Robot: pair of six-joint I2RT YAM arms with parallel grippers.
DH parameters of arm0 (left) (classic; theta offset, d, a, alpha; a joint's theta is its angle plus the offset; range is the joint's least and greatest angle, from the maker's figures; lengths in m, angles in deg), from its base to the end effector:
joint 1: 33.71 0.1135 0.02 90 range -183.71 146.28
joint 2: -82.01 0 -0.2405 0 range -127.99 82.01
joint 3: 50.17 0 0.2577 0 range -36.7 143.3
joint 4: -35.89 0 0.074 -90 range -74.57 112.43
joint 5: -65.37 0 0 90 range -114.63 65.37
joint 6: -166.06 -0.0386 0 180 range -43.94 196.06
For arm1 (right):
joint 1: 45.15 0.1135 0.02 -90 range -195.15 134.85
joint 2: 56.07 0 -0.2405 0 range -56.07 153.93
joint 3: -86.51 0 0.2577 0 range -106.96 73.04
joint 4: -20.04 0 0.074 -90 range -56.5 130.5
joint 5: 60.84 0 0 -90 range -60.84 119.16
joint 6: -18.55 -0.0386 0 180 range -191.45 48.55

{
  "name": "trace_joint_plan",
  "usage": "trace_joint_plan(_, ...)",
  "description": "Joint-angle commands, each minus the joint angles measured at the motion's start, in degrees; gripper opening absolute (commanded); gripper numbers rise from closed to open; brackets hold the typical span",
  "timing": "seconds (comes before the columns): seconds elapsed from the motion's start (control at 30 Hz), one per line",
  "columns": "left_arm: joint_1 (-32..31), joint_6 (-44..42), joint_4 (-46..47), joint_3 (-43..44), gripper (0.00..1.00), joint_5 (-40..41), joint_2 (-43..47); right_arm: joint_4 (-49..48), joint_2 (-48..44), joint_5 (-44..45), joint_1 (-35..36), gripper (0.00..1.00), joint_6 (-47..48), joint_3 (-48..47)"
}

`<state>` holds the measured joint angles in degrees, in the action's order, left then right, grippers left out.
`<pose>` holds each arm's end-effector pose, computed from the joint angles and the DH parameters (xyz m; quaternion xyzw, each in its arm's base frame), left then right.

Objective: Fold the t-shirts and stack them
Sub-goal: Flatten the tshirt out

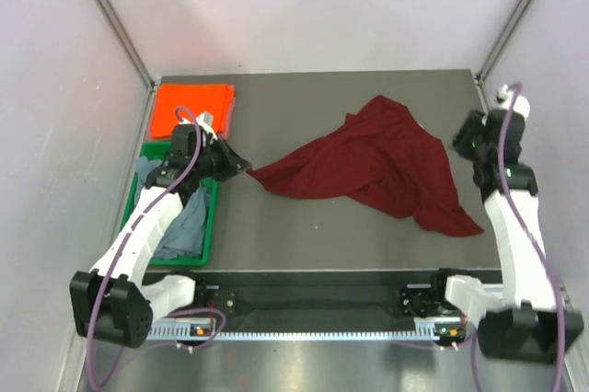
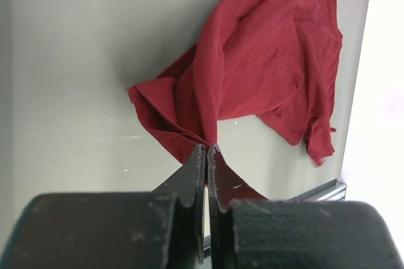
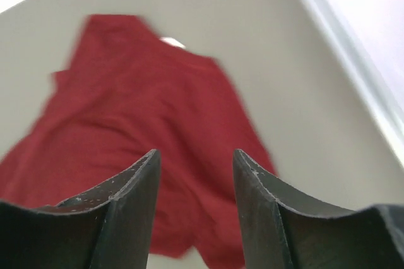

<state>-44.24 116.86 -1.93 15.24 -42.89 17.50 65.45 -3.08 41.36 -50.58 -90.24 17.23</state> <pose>0.2560 -0.0599 0.2682 -0.1622 0.8712 -0.3190 0.3362 0.2184 -0.0290 0.3235 0.2325 0.8269 -0.0324 0.5110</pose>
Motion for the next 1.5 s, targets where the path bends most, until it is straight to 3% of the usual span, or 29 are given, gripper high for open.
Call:
trace_joint_plan(0.0,-0.11,-0.72,2.91,-1.84,0.00,-2.65,1.58,-11.80,14.62,-15.88,-0.02,0.50,5.42,-5.96)
trace_joint_plan(0.2,-0.29,-0.28,4.23,-2.81,0.00,-4.59,1.93,-18.75,39.41,-23.45,0.95,0.48,7.71,-19.75)
trace_joint_plan(0.4,-0.37,-0.71,4.14,-0.09,0.00,-4.59,1.67,-16.66,60.78,-28.90,1.04,0.52,12.37,-38.47)
trace_joint_plan(0.67,-0.37,-1.86,3.26,4.57,0.00,-2.74,-1.93,-12.17,76.88,-28.91,1.04,0.62,15.71,-55.60)
trace_joint_plan(0.87,-0.55,-0.02,6.34,5.27,0.00,-3.62,-4.74,-11.82,82.44,-34.08,1.21,0.61,14.66,-59.76)
trace_joint_plan(1.07,-0.81,-0.28,7.31,6.94,0.00,-3.45,-8.26,-10.67,84.11,-30.58,1.39,0.59,15.44,-59.41)
trace_joint_plan(1.47,-1.60,1.04,9.07,7.73,0.00,-3.97,-9.93,-13.92,85.35,-34.79,1.65,0.51,13.43,-59.50)
